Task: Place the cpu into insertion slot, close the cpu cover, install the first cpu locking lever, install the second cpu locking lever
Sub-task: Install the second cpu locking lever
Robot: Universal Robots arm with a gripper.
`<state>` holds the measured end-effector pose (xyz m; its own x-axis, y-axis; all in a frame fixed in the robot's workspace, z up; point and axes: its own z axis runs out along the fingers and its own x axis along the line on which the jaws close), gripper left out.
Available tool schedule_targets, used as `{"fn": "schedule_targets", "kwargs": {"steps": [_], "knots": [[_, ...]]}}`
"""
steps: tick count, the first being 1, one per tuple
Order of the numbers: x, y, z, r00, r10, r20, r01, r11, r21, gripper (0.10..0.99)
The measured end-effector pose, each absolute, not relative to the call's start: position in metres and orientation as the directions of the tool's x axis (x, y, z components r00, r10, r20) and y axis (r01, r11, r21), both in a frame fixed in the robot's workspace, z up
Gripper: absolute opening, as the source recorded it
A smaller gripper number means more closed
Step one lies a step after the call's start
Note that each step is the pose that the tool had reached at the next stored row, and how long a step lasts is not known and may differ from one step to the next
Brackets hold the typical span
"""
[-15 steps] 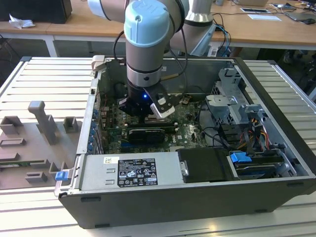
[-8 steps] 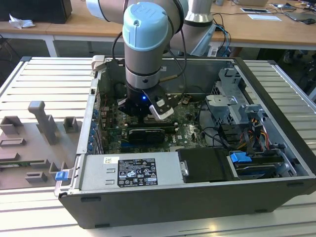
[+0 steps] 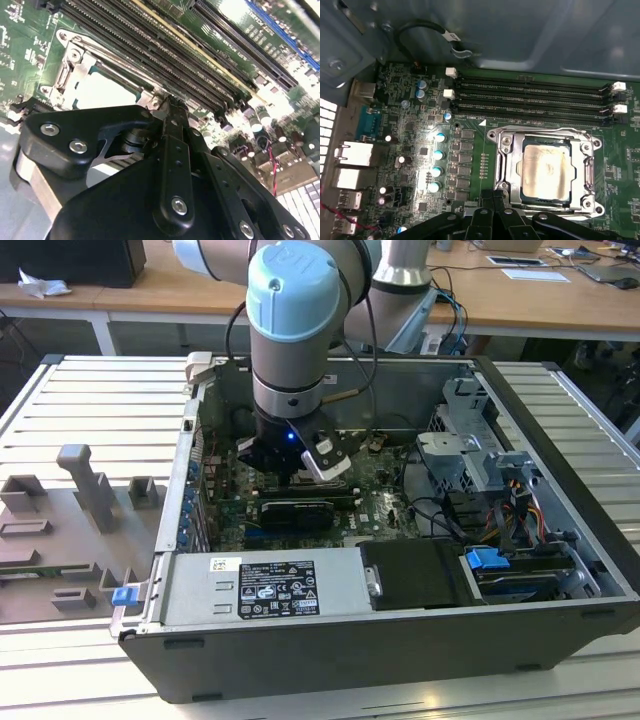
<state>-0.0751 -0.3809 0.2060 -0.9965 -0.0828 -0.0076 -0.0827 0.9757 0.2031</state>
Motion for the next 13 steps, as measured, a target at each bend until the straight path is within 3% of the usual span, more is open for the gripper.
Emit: {"fn": "schedule_targets", "kwargs": {"steps": [13], "knots": [[-0.077,-0.381,0.224,-0.997,-0.083,-0.008,-0.083,0.975,0.204,0.106]]}}
